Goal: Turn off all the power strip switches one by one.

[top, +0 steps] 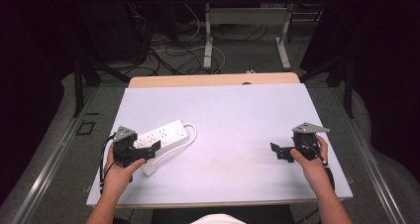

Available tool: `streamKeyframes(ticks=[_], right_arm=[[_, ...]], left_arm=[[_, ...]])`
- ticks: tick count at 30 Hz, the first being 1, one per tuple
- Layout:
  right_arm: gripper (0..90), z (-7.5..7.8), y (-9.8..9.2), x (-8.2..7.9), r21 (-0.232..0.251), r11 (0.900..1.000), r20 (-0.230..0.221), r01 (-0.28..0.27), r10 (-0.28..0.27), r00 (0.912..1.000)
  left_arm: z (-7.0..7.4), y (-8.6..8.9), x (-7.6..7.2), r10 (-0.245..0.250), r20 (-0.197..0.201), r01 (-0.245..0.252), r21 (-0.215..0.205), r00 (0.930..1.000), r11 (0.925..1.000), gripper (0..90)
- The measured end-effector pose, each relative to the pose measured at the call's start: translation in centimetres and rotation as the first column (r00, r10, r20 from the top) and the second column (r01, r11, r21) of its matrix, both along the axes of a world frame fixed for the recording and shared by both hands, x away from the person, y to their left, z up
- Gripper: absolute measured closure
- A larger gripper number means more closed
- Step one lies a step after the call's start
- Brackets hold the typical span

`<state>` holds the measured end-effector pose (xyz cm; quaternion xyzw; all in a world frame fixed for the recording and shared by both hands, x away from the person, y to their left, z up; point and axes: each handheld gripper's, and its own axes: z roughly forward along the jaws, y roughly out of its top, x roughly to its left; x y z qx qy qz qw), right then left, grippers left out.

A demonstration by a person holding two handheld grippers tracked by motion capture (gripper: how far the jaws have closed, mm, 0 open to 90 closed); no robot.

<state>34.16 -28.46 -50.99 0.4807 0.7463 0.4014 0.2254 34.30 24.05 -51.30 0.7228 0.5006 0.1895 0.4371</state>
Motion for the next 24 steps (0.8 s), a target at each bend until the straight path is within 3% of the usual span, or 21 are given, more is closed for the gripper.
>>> streamKeyframes(ticks=[5,10,14,21,24], right_arm=[[0.0,0.3,-0.5,-1.5,-0.022,1.000,0.024,0.002,-0.002,0.9997],[0.0,-0.1,-0.9,-1.6,-0.014,1.000,0.014,0.009,-0.009,0.9999],[0.0,-0.4,-0.9,-1.6,-0.013,1.000,0.007,0.012,-0.012,0.9999],[0.0,-0.7,-0.8,-1.7,-0.009,1.000,0.000,0.012,-0.012,0.9999],[0.0,-0.8,-1.0,-1.6,-0.017,1.000,0.010,0.009,-0.008,0.9999]], left_arm=[[0.5,-0.3,0.0,-0.011,0.000,0.011,0.010,0.9999,0.9999,0.6],[0.9,-0.6,0.4,-0.033,-0.007,0.033,0.020,0.9994,0.9992,3.4],[1.4,-1.2,1.0,-0.051,-0.003,0.051,0.056,0.9987,0.9971,6.0],[2.3,-2.2,1.7,-0.063,-0.019,0.064,0.037,0.9978,0.9973,13.7],[2.7,-2.5,1.9,-0.076,-0.025,0.077,0.049,0.9968,0.9958,15.0]])
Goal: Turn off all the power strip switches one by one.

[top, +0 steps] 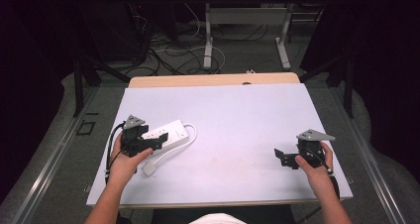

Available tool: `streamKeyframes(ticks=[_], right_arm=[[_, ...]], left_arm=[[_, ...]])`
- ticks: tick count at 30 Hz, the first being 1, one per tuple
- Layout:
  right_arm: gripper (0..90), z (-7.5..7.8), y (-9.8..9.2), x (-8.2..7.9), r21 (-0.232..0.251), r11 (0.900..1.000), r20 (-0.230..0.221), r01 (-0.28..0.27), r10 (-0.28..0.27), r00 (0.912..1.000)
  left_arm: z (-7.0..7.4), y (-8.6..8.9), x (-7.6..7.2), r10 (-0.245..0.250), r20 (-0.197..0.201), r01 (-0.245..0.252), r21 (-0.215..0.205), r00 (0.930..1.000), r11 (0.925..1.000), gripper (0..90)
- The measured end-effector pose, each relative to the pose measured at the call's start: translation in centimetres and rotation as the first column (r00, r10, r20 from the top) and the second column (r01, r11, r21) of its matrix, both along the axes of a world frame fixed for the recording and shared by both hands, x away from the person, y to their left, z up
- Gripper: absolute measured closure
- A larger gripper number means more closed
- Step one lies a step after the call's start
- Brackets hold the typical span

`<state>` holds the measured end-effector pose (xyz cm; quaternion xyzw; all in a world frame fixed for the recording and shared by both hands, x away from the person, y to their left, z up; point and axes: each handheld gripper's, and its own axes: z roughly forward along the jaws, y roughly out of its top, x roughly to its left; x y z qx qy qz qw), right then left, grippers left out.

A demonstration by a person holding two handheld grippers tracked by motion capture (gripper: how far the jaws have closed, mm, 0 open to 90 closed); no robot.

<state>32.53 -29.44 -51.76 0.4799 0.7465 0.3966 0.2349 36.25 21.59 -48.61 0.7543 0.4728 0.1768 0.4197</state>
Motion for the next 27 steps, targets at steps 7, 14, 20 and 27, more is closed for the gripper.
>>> streamKeyframes(ticks=[7,14,20,27], right_arm=[[0.0,-0.1,0.2,0.0,0.004,1.000,-0.006,0.009,-0.009,0.9999],[0.0,-0.4,0.0,0.1,0.002,1.000,-0.011,0.002,-0.002,0.9999],[0.0,-0.7,0.0,0.2,-0.002,1.000,-0.018,-0.006,0.006,0.9998],[0.0,-0.9,0.1,0.3,-0.008,1.000,-0.024,-0.009,0.009,0.9997]], left_arm=[[1.0,-1.1,0.8,-0.031,0.010,0.031,0.020,0.9995,0.9993,16.3],[1.6,-1.5,1.5,-0.044,0.018,0.044,0.037,0.9989,0.9984,20.1],[1.9,-1.9,2.2,-0.059,0.002,0.059,0.054,0.9982,0.9968,22.8],[2.3,-2.5,2.9,-0.072,-0.008,0.073,0.084,0.9973,0.9938,24.7]])
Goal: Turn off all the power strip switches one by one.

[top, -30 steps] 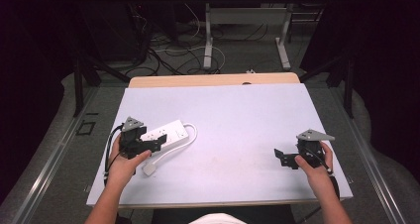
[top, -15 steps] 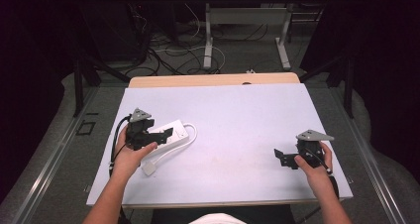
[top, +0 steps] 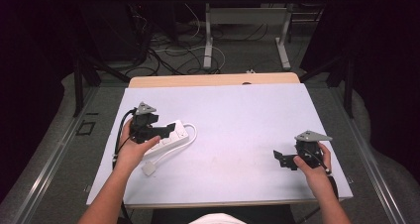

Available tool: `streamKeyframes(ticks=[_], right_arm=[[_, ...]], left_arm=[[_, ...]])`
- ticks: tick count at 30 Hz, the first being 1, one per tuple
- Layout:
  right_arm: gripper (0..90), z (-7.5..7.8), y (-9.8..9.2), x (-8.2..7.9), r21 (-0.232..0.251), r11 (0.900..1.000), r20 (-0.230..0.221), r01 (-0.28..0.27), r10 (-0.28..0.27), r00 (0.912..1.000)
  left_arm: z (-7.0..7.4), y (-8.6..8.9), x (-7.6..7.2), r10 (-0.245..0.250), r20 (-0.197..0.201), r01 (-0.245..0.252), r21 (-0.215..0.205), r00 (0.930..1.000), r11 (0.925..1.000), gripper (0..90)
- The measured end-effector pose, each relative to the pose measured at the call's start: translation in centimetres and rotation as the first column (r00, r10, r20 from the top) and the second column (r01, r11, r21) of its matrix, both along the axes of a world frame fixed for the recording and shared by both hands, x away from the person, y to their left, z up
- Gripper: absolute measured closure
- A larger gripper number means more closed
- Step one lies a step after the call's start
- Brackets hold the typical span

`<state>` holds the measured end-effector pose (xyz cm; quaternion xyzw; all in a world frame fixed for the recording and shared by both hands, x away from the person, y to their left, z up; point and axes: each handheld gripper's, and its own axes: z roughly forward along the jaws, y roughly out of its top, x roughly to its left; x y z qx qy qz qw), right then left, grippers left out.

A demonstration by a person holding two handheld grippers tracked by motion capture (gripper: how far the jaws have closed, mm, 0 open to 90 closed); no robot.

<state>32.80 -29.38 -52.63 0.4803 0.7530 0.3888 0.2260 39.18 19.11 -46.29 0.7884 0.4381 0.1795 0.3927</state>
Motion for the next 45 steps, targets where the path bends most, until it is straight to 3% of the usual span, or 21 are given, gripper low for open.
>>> streamKeyframes(ticks=[6,7,10,16,21,34,38,45], right_arm=[[0.0,-0.1,0.1,0.0,0.004,1.000,-0.007,-0.002,0.002,1.0000],[0.0,-0.1,0.1,0.0,0.003,1.000,-0.007,-0.002,0.002,1.0000],[0.0,-0.2,0.1,0.0,0.004,1.000,-0.007,-0.002,0.002,1.0000],[0.0,-0.3,0.2,0.0,-0.002,1.000,-0.009,-0.005,0.005,0.9999],[0.0,-0.3,0.2,0.1,0.002,1.000,-0.011,-0.005,0.005,0.9999],[0.0,-0.6,0.4,0.1,-0.001,1.000,-0.019,-0.016,0.016,0.9997],[0.0,-0.6,0.3,0.1,-0.001,1.000,-0.018,-0.015,0.015,0.9997],[0.0,-0.7,0.4,0.1,-0.002,1.000,-0.022,-0.014,0.014,0.9997]], left_arm=[[0.1,-0.6,0.6,-0.004,0.004,0.004,0.020,1.0000,0.9998,27.3],[0.2,-0.7,0.7,-0.013,-0.020,0.014,0.041,0.9997,0.9990,28.0],[0.1,-1.0,0.9,-0.008,-0.011,0.009,0.037,0.9999,0.9993,28.5],[0.3,-1.5,1.5,-0.016,-0.030,0.019,0.085,0.9994,0.9962,30.1],[0.0,-1.9,2.0,0.018,-0.063,-0.013,0.080,0.9979,0.9967,32.0],[-0.9,-2.8,3.2,0.026,-0.072,-0.018,0.100,0.9971,0.9948,36.1],[-1.1,-2.9,3.5,0.030,-0.076,-0.022,0.099,0.9967,0.9948,41.5],[-1.7,-3.2,4.0,0.033,-0.128,-0.021,0.098,0.9912,0.9949,51.1]])
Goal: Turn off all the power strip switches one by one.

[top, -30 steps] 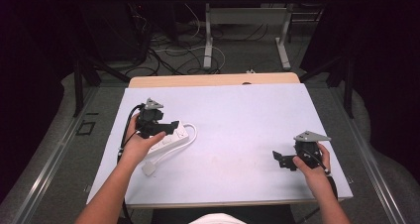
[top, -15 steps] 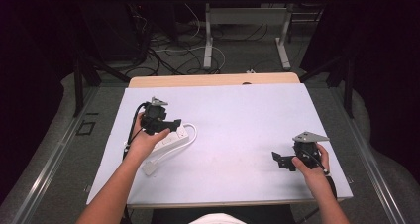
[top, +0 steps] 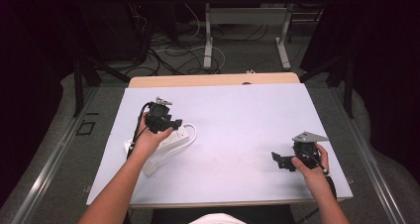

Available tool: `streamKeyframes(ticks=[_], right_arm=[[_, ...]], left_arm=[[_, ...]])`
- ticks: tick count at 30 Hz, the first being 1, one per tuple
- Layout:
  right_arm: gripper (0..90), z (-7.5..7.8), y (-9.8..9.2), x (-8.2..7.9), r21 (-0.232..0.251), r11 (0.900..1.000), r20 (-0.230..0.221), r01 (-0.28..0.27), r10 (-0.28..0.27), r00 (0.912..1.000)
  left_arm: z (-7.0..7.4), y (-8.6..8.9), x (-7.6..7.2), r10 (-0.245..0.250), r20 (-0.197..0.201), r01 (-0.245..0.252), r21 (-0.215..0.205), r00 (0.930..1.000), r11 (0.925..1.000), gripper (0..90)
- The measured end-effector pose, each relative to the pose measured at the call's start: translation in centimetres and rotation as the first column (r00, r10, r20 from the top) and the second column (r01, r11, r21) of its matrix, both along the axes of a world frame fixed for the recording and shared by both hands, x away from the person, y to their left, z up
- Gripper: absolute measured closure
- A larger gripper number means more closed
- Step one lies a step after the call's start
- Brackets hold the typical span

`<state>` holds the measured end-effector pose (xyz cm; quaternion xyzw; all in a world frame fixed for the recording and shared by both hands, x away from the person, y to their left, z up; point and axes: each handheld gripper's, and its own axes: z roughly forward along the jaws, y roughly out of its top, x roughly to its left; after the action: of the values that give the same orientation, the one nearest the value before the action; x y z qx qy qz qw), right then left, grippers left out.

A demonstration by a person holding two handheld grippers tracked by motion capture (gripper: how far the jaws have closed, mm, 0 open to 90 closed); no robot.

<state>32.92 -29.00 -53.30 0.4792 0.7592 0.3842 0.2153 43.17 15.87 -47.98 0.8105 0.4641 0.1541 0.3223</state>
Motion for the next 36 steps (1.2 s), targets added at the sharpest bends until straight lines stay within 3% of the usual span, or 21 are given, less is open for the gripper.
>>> streamKeyframes(ticks=[6,18,36], right_arm=[[0.0,0.0,0.0,0.0,-0.002,1.000,0.001,0.003,-0.003,1.0000],[0.0,-0.1,-0.1,0.1,-0.004,1.000,0.002,0.000,0.000,1.0000],[0.0,-0.2,-0.1,0.1,-0.004,1.000,-0.002,0.002,-0.002,1.0000]], left_arm=[[-0.6,-0.4,0.3,0.006,-0.025,-0.005,0.007,0.9997,1.0000,59.6],[-1.4,-0.8,1.0,-0.002,-0.076,0.007,0.061,0.9971,0.9981,73.9],[-2.7,-1.0,1.4,-0.015,-0.145,0.021,0.037,0.9893,0.9991,87.6]])
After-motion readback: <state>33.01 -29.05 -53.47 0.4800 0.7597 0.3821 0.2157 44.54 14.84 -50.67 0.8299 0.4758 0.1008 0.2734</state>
